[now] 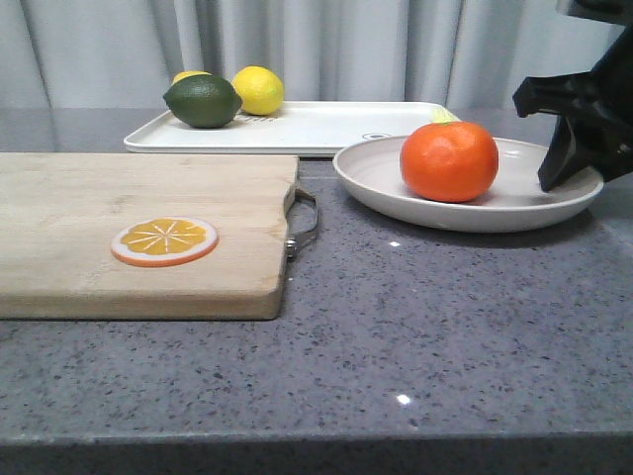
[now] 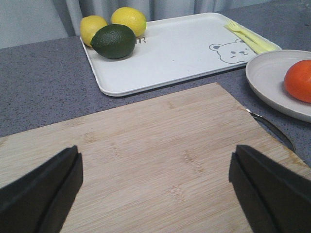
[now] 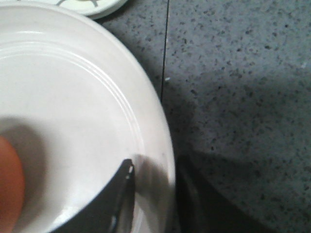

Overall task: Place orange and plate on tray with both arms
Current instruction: 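Move the right gripper to the plate rim and grasp it, then lift the plate with the right gripper and lower it onto the tray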

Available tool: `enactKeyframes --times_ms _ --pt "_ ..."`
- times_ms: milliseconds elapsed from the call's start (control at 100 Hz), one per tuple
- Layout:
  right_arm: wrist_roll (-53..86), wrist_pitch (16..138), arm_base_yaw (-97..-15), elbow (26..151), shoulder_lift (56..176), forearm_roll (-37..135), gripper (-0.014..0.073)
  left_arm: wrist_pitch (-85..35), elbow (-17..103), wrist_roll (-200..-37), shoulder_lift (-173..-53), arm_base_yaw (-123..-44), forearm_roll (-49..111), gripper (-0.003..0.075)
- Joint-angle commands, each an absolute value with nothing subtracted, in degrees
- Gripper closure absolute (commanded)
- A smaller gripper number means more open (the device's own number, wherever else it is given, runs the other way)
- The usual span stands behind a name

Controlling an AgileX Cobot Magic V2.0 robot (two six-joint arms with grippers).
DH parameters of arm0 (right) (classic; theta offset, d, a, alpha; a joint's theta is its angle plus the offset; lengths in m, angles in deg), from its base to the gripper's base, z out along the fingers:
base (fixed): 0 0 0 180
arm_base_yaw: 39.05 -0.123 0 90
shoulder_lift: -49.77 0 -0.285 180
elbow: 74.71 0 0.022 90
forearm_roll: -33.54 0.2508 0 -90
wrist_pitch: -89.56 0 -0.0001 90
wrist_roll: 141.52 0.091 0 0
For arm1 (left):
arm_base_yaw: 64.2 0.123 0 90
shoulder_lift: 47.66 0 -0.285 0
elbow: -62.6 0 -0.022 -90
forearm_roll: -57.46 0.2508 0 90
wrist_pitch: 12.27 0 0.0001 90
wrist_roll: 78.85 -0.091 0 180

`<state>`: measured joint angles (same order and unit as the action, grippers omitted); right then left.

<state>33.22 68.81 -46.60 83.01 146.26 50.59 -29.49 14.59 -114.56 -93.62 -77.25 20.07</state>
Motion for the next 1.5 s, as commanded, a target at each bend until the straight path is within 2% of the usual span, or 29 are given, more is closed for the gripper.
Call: enactKeyframes --times_ms 0,150,270,490,680,880,1490 --pt "32.83 69.20 -46.45 84.44 144.76 50.68 0.0485 -25.68 16.17 -113.83 -93.45 -77.19 19.20 0.0132" --pt "32.83 69.20 -46.45 84.44 144.55 51.17 0.0622 -25.68 16.17 -113.83 -93.45 -77.19 19.20 0.0132" --pt "32.83 69.08 -46.45 84.44 143.85 51.23 0.0697 -25.68 16.17 -113.83 -93.45 -77.19 19.20 0.0132" --pt "32.83 65.74 -46.45 87.09 140.14 55.45 0.0694 -25.68 16.17 -113.83 -93.45 -77.19 19.20 0.0132" --pt "32.83 57.77 -46.45 96.08 140.09 55.45 0.0694 -25.68 16.17 -113.83 -93.45 -77.19 19.20 0.0132" --pt "32.83 58.94 -46.45 105.32 141.55 56.45 0.0694 -25.68 16.17 -113.83 -93.45 -77.19 19.20 0.0132" --pt "32.78 57.10 -46.57 134.94 169.36 68.88 0.0694 -25.68 16.17 -113.83 -93.45 -77.19 19.20 0.0132"
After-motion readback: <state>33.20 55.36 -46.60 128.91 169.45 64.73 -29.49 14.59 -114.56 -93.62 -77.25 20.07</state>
